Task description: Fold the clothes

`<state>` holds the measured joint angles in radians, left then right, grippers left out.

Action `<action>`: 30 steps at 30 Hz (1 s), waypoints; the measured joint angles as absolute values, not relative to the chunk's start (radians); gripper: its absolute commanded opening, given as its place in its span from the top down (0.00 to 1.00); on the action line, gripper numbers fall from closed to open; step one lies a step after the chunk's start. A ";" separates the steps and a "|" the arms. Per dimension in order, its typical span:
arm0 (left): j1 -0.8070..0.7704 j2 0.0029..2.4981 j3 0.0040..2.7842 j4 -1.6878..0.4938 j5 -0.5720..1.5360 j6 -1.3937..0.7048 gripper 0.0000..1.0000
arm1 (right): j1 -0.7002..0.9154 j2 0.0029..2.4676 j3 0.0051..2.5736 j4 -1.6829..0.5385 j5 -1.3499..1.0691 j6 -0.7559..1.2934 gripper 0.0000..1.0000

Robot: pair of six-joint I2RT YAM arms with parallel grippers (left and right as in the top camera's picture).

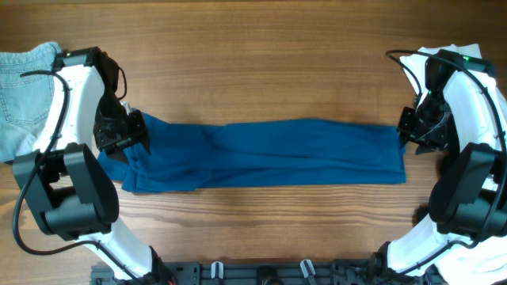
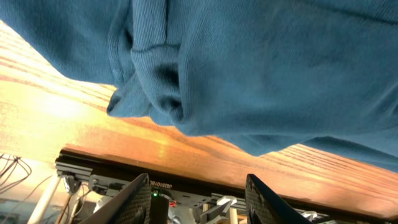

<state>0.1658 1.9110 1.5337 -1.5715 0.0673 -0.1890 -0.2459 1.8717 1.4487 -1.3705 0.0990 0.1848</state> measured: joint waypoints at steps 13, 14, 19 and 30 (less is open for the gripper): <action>0.166 1.911 1.436 -1.257 0.097 -0.211 0.53 | -0.401 1.871 1.295 -1.173 -0.126 0.070 0.32; 0.166 1.911 1.417 -1.225 0.093 -0.223 0.53 | -0.401 1.872 1.281 -1.162 -0.148 0.056 0.32; 0.166 1.910 1.287 -1.121 0.073 -0.260 0.86 | -0.400 1.872 1.253 -1.143 -0.195 0.028 0.32; 0.166 1.910 1.259 -1.172 -0.063 -0.354 0.67 | -0.400 1.872 1.253 -1.162 -0.236 -0.022 0.21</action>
